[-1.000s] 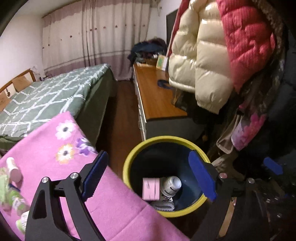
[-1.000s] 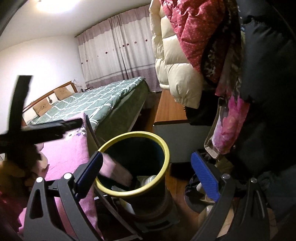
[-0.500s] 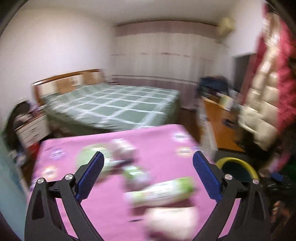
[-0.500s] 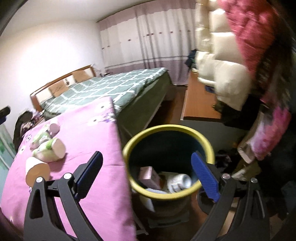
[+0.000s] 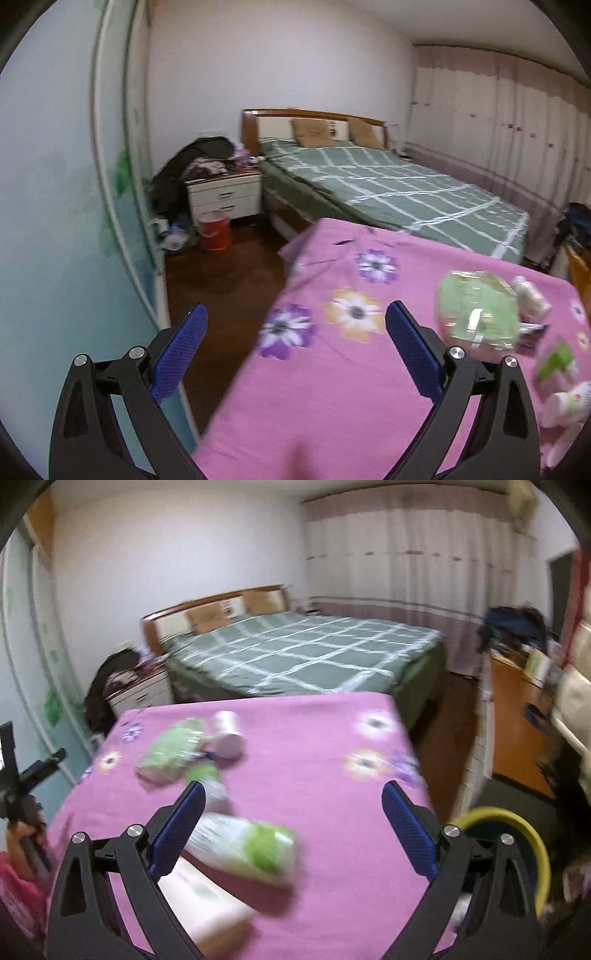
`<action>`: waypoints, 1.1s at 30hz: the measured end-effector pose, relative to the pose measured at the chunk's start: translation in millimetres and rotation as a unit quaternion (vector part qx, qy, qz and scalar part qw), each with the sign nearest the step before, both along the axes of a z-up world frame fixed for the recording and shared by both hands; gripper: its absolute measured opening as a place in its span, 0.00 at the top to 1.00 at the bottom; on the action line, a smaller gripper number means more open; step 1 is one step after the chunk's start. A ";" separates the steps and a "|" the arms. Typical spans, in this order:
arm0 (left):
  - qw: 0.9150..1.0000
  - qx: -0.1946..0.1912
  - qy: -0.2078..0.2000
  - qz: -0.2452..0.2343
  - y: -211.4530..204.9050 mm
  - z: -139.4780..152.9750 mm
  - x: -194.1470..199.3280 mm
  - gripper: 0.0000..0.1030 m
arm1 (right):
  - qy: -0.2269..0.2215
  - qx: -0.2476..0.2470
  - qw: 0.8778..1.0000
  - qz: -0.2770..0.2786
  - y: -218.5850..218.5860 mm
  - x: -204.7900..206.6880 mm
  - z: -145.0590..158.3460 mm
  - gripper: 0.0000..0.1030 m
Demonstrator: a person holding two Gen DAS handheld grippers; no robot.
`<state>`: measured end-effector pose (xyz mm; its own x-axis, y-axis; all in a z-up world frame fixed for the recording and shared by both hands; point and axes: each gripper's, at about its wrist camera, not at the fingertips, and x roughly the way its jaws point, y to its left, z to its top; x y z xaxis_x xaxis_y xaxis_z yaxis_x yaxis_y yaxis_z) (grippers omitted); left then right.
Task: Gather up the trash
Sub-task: 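Reach the right tool to the green plastic bag and grasp it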
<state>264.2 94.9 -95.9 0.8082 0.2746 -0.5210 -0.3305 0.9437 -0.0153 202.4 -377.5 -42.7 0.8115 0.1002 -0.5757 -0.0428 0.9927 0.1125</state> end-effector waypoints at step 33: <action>0.998 -0.038 0.035 0.040 13.2 -29.8 8.1 0.07 | 0.273 -0.009 0.957 0.096 207.6 258.2 -104.9 0.19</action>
<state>272.3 108.1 -125.7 0.7458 0.2942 -0.5977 -0.4076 0.9112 -0.0601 460.6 -169.9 -147.6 0.3568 0.2035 -0.9117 -0.1636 0.9745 0.1535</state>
